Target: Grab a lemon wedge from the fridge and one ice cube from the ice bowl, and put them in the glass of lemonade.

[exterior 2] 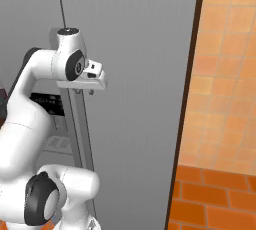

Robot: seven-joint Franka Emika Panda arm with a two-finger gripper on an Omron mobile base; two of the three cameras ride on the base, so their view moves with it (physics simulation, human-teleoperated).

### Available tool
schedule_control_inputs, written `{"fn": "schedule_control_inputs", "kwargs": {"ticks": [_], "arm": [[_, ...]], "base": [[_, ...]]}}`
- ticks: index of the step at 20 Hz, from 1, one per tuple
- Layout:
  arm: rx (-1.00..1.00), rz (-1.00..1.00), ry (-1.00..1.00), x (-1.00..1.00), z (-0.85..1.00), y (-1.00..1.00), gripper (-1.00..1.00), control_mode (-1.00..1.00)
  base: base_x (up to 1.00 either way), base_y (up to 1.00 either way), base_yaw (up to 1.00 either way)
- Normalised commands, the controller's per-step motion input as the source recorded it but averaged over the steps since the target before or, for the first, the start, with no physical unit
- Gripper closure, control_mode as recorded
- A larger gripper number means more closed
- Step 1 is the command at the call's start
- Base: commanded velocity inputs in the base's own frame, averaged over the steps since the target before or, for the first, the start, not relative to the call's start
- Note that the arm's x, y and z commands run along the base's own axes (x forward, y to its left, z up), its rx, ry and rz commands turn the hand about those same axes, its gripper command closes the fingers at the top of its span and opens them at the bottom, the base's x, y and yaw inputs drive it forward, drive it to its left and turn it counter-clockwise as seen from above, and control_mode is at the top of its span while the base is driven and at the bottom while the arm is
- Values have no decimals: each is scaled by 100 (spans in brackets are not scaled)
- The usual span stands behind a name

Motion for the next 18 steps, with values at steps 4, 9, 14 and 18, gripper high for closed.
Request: {"fn": "schedule_control_inputs", "kwargs": {"ticks": [4, 9, 14, 18], "arm": [[-2, 0, -2, -49, 0, 0, -100, -100], [0, 2, -20, -86, 0, 0, -100, -100], [0, 0, -13, -57, 0, 0, -100, -100], [3, 0, -6, -57, 0, 0, -100, -100]], "base": [[0, 0, 0], [0, 0, 0], [0, 0, 0], [0, 0, 0]]}}
